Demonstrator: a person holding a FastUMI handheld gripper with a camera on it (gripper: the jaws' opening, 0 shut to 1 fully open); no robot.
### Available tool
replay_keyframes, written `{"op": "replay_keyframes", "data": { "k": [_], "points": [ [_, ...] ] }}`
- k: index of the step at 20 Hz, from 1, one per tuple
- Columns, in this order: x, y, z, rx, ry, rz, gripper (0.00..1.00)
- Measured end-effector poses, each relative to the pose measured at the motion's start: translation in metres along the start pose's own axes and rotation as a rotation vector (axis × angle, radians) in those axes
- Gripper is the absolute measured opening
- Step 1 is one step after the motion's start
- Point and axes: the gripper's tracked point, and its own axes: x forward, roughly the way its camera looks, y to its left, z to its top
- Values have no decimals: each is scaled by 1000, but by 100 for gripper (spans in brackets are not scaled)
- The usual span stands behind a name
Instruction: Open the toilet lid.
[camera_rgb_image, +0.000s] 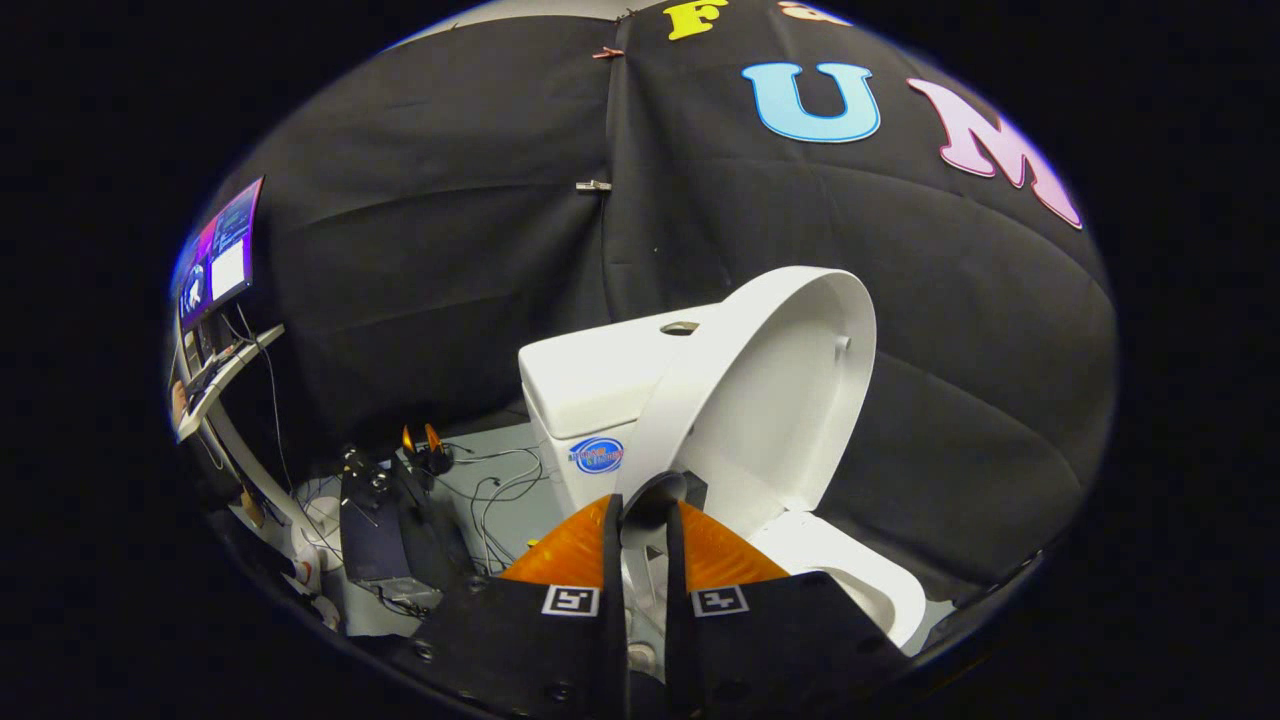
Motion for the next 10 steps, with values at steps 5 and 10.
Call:
{"op": "replay_keyframes", "data": {
  "k": [5,10],
  "points": [
    [14,16,2,23,7,43,27],
    [19,24,17,-1,-41,54,61]
  ]
}}
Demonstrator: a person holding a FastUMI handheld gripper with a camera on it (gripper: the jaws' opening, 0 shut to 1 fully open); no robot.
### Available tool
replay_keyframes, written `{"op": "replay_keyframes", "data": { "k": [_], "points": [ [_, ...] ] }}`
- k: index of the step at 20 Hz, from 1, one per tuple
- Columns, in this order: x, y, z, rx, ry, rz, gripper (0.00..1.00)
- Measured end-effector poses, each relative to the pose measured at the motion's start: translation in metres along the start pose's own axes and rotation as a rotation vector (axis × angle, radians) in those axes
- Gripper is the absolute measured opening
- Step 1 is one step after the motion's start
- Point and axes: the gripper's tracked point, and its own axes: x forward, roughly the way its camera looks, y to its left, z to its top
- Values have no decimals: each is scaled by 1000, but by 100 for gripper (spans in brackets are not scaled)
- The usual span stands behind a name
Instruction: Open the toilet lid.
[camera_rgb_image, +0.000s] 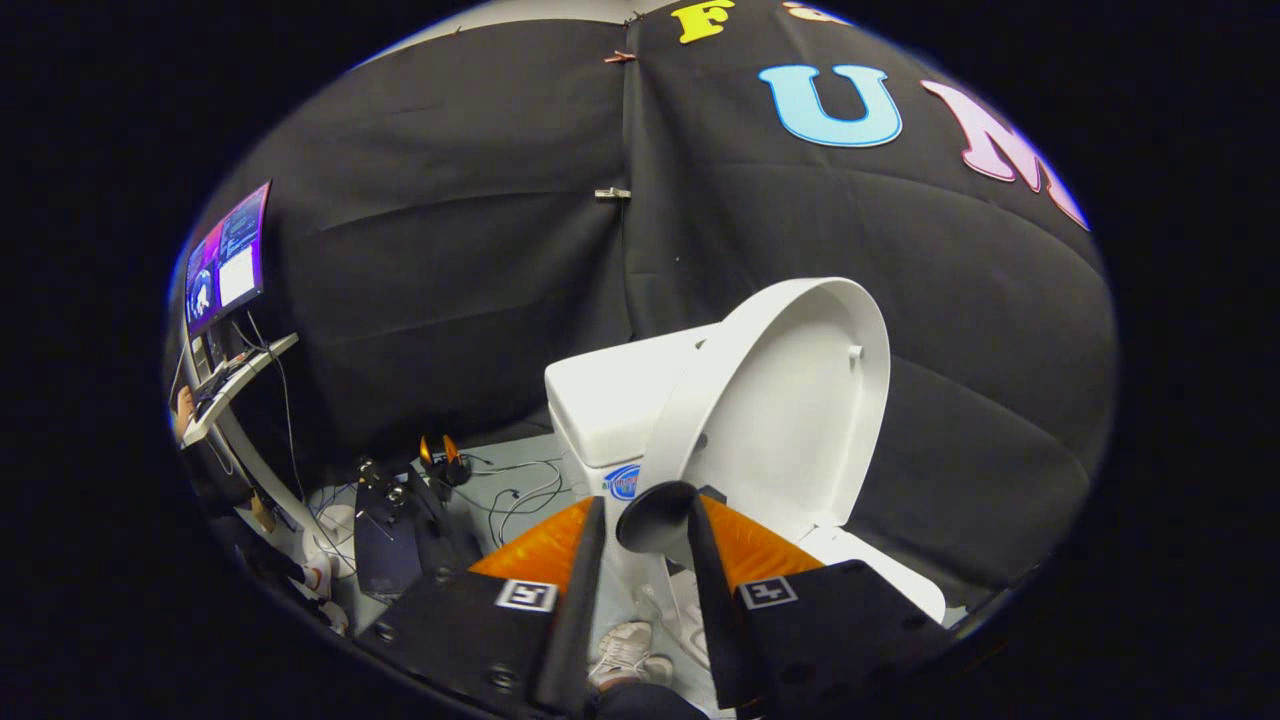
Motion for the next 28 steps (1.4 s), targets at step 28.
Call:
{"op": "replay_keyframes", "data": {
  "k": [28],
  "points": [
    [-248,-173,4,136,-347,-406,99]
  ]
}}
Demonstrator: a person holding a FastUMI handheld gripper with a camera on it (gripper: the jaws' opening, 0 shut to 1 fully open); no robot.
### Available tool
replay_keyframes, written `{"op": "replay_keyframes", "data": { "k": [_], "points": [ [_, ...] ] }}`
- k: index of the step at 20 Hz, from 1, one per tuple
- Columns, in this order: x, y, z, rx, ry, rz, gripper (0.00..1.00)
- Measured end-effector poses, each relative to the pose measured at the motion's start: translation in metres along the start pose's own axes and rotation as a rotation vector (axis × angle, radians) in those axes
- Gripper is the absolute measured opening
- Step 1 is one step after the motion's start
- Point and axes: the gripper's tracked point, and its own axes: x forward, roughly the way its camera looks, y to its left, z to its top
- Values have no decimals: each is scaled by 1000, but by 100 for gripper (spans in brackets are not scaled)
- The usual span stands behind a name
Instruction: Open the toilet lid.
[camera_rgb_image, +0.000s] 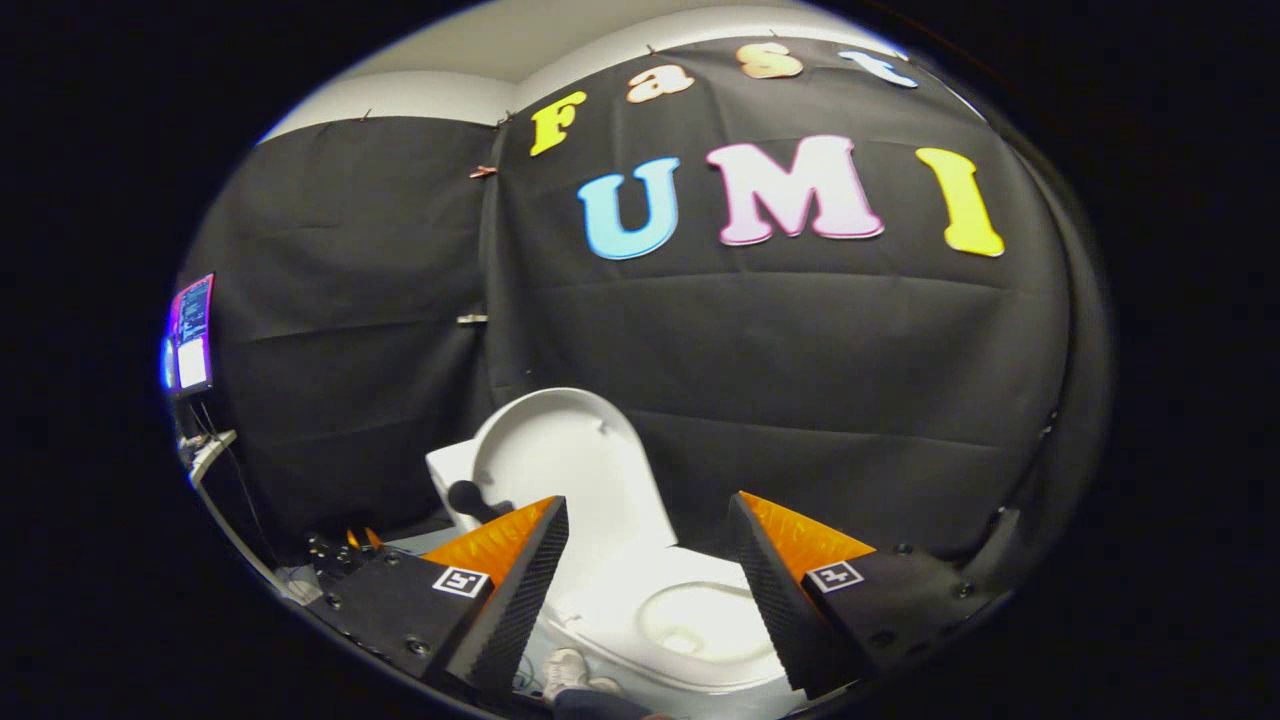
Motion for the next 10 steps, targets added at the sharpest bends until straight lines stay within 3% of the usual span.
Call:
{"op": "replay_keyframes", "data": {
  "k": [5,10],
  "points": [
    [-58,-79,0,-22,-106,-184,100],
    [-110,-116,-31,-52,-129,-279,99]
  ]
}}
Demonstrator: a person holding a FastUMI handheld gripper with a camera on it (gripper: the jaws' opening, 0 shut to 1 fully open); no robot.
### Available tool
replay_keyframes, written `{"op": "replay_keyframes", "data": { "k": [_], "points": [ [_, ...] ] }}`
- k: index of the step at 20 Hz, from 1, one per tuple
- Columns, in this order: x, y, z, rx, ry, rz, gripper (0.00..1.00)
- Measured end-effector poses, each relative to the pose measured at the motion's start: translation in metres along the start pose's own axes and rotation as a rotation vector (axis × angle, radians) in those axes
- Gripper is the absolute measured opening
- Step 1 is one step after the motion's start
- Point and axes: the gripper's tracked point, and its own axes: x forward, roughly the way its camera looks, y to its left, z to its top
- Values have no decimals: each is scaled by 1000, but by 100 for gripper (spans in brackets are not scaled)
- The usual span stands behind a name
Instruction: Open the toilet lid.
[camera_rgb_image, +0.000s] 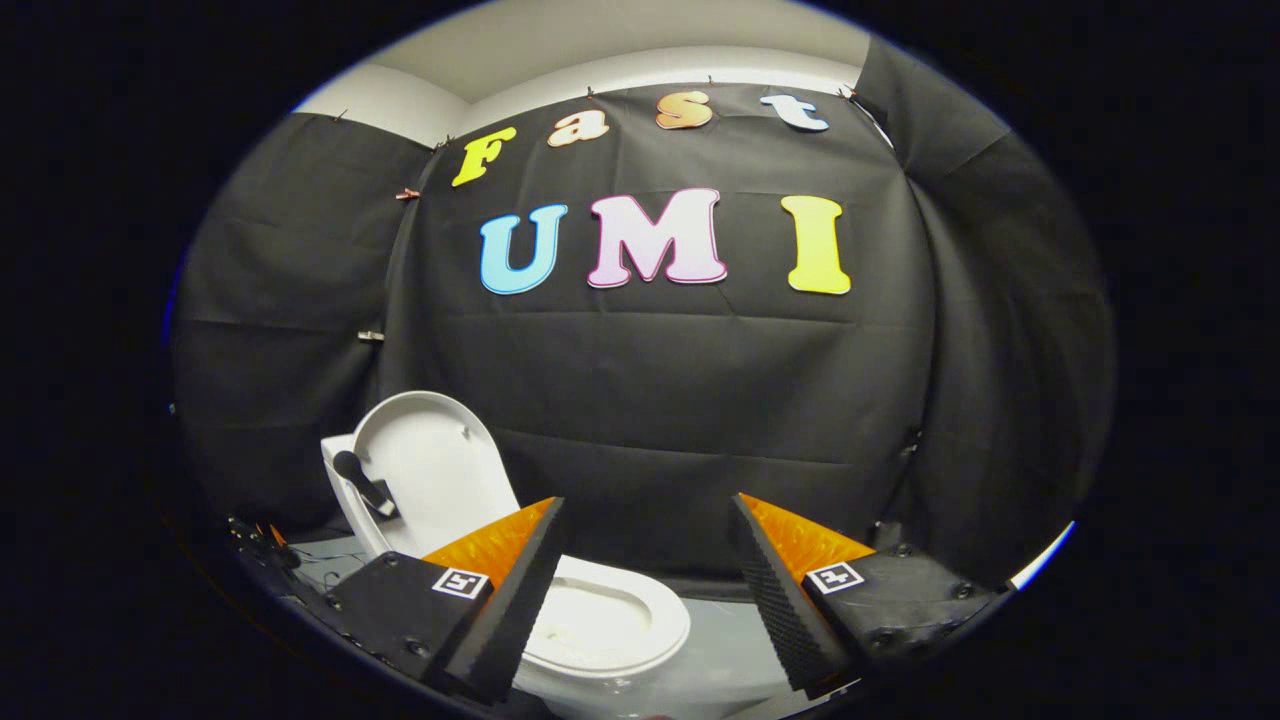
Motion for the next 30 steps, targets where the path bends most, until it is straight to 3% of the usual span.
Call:
{"op": "replay_keyframes", "data": {
  "k": [8,18,21,30],
  "points": [
    [-35,-28,-15,146,-49,-30,99],
    [-38,-9,0,114,-94,10,99],
    [-35,-12,-4,55,-100,11,99],
    [-21,-47,-25,67,-51,-67,99]
  ]
}}
